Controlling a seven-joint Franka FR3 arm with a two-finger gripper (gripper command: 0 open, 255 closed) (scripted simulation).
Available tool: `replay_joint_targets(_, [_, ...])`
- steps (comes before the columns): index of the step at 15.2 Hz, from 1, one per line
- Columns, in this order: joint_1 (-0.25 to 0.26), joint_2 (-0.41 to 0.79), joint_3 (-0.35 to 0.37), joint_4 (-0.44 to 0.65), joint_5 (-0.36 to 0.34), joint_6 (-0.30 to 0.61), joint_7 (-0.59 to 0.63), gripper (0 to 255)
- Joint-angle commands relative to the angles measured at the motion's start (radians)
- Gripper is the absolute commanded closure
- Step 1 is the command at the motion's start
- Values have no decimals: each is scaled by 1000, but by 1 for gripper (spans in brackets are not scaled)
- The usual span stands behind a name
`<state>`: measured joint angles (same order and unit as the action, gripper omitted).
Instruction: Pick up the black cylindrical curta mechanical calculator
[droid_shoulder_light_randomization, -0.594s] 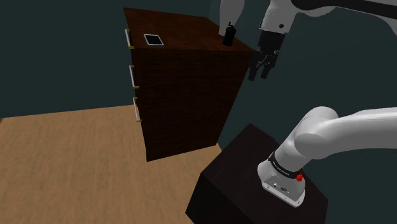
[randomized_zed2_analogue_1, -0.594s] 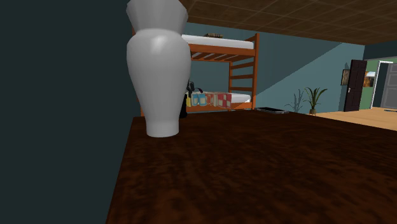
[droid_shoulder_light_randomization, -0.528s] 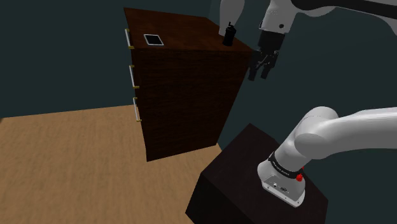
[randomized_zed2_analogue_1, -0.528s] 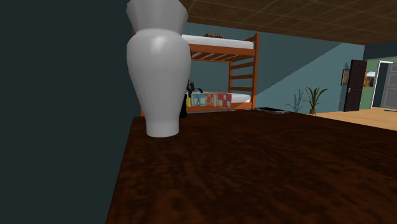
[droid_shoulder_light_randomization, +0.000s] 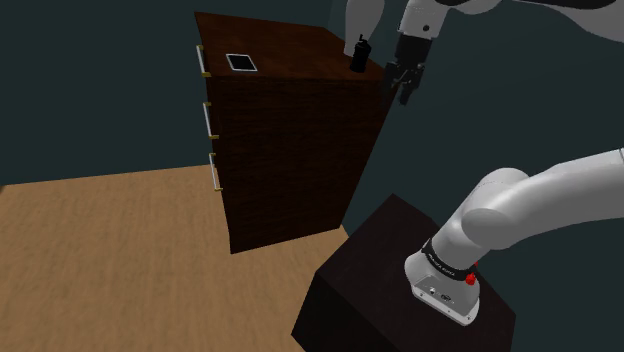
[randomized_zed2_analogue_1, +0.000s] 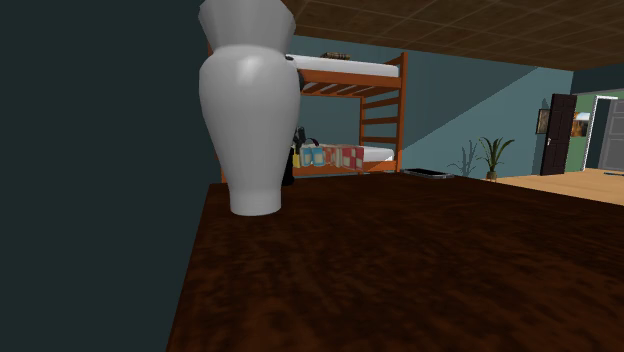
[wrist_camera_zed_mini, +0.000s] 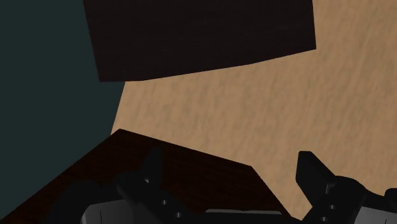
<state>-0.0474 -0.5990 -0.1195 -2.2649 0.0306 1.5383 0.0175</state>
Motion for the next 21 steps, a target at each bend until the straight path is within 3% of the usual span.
replay_joint_targets(1, [-6, 59, -20, 48, -19, 23, -29, 0])
replay_joint_targets(11, [-30, 359, -114, 357, -61, 83, -170, 0])
replay_joint_targets(21, [-81, 705, -188, 804, -11, 48, -315, 0])
